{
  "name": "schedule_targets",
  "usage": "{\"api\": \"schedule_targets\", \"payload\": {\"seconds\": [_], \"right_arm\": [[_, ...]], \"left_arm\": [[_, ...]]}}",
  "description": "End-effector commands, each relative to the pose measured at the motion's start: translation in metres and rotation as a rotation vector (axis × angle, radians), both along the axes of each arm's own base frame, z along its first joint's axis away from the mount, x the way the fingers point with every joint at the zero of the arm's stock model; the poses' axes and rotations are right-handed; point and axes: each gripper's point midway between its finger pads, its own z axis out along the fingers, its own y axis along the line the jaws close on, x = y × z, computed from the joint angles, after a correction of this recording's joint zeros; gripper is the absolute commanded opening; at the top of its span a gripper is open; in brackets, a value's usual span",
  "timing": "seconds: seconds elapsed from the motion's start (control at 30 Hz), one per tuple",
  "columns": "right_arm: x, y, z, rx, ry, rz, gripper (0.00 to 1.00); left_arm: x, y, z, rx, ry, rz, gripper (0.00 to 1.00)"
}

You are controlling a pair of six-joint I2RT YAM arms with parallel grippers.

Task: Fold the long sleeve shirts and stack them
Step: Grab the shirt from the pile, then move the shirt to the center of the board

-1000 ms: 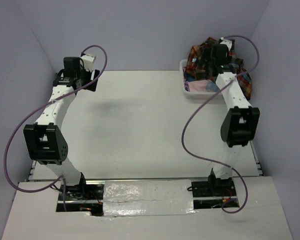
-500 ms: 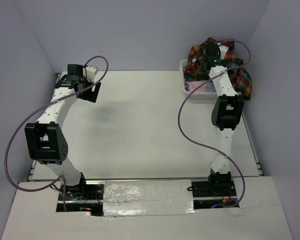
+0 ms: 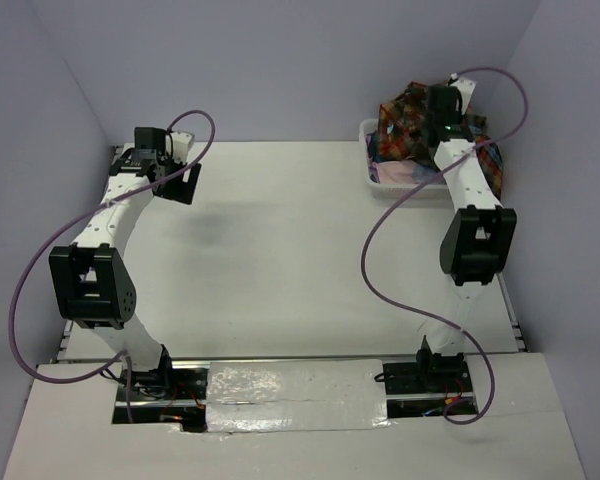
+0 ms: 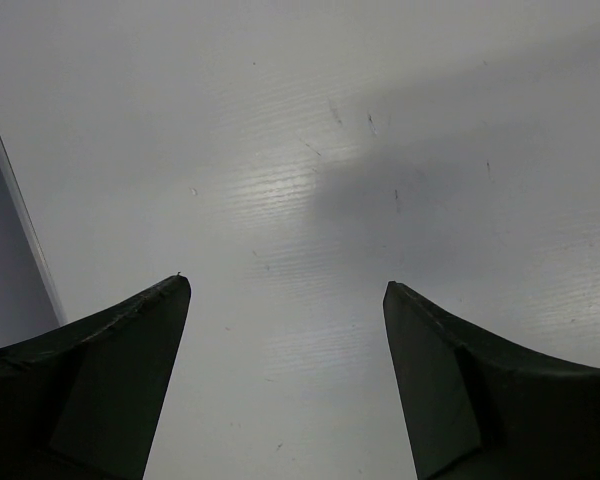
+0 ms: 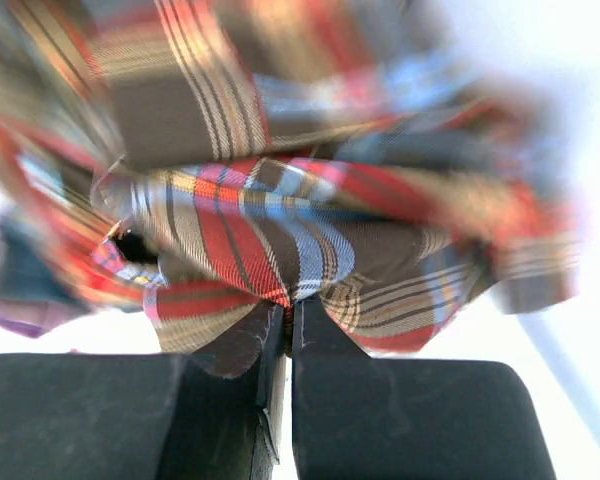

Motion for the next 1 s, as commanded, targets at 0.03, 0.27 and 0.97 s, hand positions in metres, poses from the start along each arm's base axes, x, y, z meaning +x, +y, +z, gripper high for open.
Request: {"api": "schedule_targets", "payload": {"seconds": [0.03,0.27,0.97], "right_arm": [[-0.047,0.008,0.221,-0.133,-0.505,0.012,0.00],[-0.151,0.088,0.400,-0.287,-0.958,0.241,0.00],[-0.127,0.412,0.302,0.136,-0.755,1.045,0.02]], "left_arm": [[0.012,-0.006,0.022,-0.030,-0.057,0.003,0.92],[0.014,-0.007,0.033,-0.043,-0.090,0.004,0.92],[0.017,0.066,0.140,-0.111,-0.323,0.146,0.94]]}}
